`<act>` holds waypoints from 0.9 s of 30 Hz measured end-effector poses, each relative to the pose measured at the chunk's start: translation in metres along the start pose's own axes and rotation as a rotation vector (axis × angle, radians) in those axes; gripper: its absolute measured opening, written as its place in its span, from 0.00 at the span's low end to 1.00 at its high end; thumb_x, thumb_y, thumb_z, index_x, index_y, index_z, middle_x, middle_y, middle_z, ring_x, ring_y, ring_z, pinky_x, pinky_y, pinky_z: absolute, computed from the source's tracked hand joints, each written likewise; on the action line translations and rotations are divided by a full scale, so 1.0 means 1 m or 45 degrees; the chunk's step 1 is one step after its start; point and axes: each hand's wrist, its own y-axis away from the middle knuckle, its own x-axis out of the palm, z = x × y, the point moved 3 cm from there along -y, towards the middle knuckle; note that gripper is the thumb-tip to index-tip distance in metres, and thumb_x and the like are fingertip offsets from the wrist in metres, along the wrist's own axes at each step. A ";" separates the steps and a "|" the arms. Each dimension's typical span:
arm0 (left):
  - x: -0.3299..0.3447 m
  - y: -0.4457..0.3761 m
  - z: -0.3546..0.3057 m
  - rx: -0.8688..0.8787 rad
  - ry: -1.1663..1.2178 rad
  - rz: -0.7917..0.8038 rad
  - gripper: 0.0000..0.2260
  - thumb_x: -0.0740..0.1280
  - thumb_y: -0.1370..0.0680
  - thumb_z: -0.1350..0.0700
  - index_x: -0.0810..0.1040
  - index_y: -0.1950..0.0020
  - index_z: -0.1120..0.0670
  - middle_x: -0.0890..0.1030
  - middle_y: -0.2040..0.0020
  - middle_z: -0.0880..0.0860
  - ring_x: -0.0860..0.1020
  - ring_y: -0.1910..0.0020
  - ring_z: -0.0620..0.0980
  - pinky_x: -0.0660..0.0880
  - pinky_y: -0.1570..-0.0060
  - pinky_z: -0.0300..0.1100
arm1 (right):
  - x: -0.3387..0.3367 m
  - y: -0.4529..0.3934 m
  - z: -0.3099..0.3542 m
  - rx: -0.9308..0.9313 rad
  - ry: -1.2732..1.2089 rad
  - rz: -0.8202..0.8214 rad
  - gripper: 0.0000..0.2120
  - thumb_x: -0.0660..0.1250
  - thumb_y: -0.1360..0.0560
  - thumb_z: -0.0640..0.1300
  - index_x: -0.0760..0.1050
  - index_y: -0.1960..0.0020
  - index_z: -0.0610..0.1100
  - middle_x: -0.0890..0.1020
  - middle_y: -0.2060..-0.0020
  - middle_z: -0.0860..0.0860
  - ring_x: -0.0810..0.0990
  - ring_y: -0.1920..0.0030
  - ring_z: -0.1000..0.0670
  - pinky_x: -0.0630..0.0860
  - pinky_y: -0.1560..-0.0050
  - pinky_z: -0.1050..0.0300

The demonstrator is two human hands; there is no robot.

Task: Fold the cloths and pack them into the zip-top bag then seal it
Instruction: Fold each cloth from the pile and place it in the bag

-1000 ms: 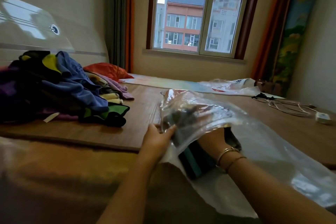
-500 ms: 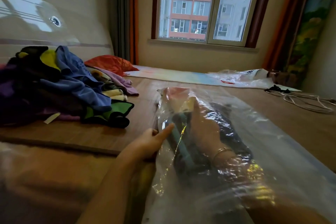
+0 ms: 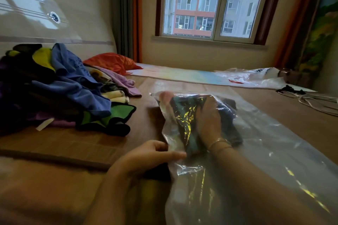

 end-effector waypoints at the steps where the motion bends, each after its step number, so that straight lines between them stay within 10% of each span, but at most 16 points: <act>1: -0.002 -0.005 -0.001 -0.010 0.055 -0.092 0.20 0.74 0.32 0.44 0.82 0.49 0.58 0.85 0.54 0.56 0.83 0.52 0.55 0.78 0.44 0.50 | 0.001 -0.002 0.001 -0.023 -0.107 -0.085 0.13 0.57 0.20 0.40 0.67 0.39 0.34 0.75 0.45 0.36 0.74 0.46 0.37 0.70 0.47 0.46; 5: -0.007 -0.031 0.002 0.066 0.283 -0.471 0.17 0.70 0.27 0.43 0.78 0.55 0.57 0.83 0.60 0.54 0.82 0.62 0.52 0.77 0.60 0.44 | 0.016 -0.001 0.007 -0.120 -0.317 -0.110 0.06 0.62 0.21 0.40 0.66 0.46 0.44 0.74 0.53 0.47 0.76 0.52 0.46 0.73 0.48 0.51; 13: -0.007 -0.046 0.010 0.099 0.373 -0.325 0.01 0.68 0.25 0.64 0.80 0.55 0.60 0.83 0.67 0.53 0.81 0.71 0.46 0.76 0.71 0.36 | 0.074 -0.028 0.016 -0.430 0.047 0.356 0.30 0.67 0.28 0.59 0.63 0.35 0.41 0.70 0.38 0.42 0.71 0.38 0.43 0.70 0.36 0.48; 21: -0.015 -0.045 0.023 0.078 0.454 -0.349 0.03 0.68 0.25 0.63 0.82 0.56 0.61 0.84 0.66 0.56 0.81 0.69 0.50 0.76 0.68 0.40 | 0.057 0.002 -0.008 -0.254 0.555 0.774 0.40 0.55 0.26 0.68 0.36 0.24 0.57 0.33 0.25 0.55 0.30 0.26 0.41 0.44 0.33 0.25; 27: -0.009 -0.044 0.024 0.073 0.403 -0.309 0.04 0.67 0.24 0.65 0.81 0.57 0.61 0.83 0.67 0.55 0.81 0.71 0.49 0.77 0.67 0.40 | 0.066 -0.004 0.015 -0.329 0.650 0.581 0.35 0.64 0.23 0.48 0.49 0.23 0.47 0.53 0.25 0.40 0.58 0.26 0.37 0.70 0.36 0.42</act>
